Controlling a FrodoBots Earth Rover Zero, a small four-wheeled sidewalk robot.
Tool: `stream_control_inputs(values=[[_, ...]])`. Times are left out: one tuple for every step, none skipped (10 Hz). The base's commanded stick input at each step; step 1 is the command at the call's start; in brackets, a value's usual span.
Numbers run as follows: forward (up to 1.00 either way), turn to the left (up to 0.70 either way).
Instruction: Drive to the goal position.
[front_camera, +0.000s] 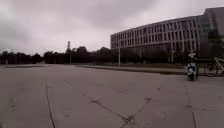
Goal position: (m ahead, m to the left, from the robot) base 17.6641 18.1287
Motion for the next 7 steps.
stream_control_inputs(values=[[0.7, 0.0], [0.7, 0.0], [0.7, 0.0], [0.7, 0.0], [0.7, 0.0], [0.7, 0.0], [0.7, 0.0]])
